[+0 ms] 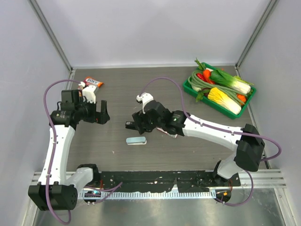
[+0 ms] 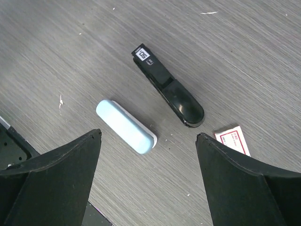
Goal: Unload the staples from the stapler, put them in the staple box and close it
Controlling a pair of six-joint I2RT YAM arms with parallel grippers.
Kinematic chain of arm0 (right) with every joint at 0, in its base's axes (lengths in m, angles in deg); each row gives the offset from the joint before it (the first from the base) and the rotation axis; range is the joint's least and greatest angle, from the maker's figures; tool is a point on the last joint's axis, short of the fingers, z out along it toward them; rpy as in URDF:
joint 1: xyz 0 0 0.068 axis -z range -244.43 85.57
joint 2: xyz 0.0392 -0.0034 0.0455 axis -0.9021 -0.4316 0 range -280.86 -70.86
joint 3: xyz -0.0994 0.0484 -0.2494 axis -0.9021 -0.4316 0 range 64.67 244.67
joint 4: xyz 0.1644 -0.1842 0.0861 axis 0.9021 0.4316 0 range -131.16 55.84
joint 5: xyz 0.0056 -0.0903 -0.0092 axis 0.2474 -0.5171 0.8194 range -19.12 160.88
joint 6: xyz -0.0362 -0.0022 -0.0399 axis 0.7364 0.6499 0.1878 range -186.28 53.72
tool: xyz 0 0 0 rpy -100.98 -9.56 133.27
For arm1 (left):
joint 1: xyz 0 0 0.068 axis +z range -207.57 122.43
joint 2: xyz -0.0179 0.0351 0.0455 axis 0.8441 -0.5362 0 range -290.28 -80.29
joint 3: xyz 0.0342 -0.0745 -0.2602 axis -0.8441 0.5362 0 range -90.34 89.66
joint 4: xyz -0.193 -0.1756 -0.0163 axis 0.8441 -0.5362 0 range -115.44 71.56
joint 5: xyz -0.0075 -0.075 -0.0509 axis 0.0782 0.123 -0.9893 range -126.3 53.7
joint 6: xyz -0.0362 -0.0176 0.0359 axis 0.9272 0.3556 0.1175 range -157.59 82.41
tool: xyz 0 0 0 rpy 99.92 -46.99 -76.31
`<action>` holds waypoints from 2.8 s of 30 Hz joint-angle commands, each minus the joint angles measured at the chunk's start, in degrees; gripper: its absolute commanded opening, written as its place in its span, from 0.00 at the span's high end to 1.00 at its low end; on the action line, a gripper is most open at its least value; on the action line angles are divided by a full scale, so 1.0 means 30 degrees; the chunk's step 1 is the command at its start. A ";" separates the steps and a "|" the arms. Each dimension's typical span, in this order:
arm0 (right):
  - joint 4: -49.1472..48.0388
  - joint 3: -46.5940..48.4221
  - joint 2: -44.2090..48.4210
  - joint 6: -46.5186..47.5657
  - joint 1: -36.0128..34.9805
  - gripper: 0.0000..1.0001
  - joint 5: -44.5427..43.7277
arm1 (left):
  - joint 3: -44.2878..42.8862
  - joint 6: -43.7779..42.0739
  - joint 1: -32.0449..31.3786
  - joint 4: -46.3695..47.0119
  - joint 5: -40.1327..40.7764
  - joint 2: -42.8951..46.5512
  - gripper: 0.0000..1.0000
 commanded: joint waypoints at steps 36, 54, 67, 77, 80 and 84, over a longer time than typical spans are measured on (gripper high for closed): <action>-0.0721 0.0398 -0.5063 0.6953 -0.2260 0.33 0.3713 | 0.0508 -0.0811 -0.0030 -0.0154 -0.0750 -0.0004 0.00; -0.0546 0.0808 -0.5827 0.9355 -0.2378 0.22 0.1252 | 0.0566 -0.1251 -0.0001 -0.0506 -0.1190 -0.0005 0.00; 0.0157 0.1159 -0.6149 0.9327 -0.2378 0.46 0.3097 | 0.0772 -0.1690 -0.0030 -0.0682 -0.0985 0.0435 0.00; -0.0279 0.1892 -0.5362 0.7019 -0.2261 0.96 0.4270 | 0.0860 -0.1544 -0.0030 -0.0535 -0.3057 0.0435 0.00; -0.1360 0.1630 -0.4629 0.5350 -0.2115 0.99 0.4563 | 0.0976 -0.1310 -0.0001 -0.0098 -0.4554 0.0900 0.00; -0.2827 0.1103 -0.2759 0.3388 -0.1735 0.99 0.4504 | 0.1911 0.0239 0.0145 0.2828 -0.7336 0.2745 0.00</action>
